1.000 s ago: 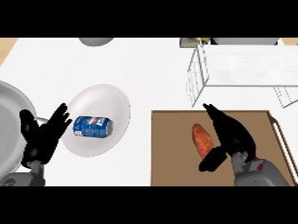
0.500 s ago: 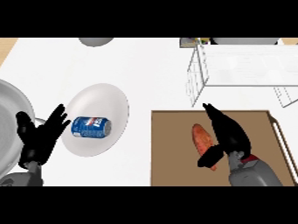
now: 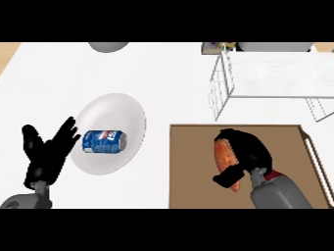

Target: Pick the sweet potato from the tray and place it in the tiered shelf

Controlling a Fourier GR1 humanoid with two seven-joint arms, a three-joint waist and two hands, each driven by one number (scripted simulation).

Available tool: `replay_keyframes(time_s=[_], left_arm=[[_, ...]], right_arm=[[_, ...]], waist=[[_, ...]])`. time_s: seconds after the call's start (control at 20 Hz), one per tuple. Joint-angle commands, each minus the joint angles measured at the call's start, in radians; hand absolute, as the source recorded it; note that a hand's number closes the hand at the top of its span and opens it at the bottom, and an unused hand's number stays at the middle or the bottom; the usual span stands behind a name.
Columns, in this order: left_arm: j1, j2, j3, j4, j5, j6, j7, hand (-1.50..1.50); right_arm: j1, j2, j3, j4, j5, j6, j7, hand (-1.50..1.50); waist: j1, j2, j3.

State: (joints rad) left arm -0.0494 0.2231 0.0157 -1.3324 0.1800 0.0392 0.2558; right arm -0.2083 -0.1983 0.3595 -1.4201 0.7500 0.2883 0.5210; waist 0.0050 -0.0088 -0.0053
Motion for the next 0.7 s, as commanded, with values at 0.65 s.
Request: replay_keyframes(time_s=[0.65], left_arm=[[-0.007,0.0,0.054,0.036,-0.015,-0.032,-0.005,0.0]], right_arm=[[0.074,0.02,-0.012,-0.173,-0.006,-0.004,-0.186,1.5]], waist=[[-0.006,0.008,0.005]])
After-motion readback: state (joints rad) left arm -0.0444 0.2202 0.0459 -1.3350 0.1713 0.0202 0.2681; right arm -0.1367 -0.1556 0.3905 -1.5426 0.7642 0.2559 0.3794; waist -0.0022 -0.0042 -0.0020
